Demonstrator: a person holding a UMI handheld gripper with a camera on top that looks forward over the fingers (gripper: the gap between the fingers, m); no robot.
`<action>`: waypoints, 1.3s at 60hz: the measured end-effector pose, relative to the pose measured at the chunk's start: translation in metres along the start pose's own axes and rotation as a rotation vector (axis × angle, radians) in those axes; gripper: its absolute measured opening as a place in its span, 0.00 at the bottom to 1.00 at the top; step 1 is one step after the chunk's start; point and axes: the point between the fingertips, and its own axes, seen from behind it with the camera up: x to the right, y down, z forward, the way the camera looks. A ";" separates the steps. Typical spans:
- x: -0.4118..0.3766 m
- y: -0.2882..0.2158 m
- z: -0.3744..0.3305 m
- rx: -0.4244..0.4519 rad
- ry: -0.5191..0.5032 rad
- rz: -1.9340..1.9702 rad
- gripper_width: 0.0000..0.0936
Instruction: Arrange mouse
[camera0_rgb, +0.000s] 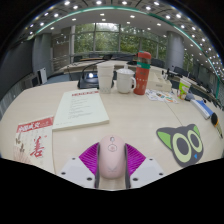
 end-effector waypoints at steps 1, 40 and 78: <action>0.000 0.000 0.000 -0.001 0.000 -0.001 0.36; 0.214 -0.127 -0.083 0.193 0.071 0.058 0.34; 0.257 0.017 -0.015 -0.051 -0.056 0.054 0.89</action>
